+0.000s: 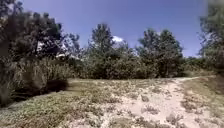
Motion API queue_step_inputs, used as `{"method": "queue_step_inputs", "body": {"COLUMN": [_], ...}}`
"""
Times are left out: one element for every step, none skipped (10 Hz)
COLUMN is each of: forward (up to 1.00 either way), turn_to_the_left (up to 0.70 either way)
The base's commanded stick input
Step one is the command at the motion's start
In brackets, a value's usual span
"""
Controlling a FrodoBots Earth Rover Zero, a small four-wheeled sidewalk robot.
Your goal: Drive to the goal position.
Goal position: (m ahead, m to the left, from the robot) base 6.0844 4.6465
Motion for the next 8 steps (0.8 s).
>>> {"method": "queue_step_inputs", "body": {"forward": [0.50,0.50,0.50,0.50,0.50,0.50,0.50,0.50], "turn_to_the_left": [-0.42,0.00,0.00,0.00,0.00,0.00,0.00,0.00]}}
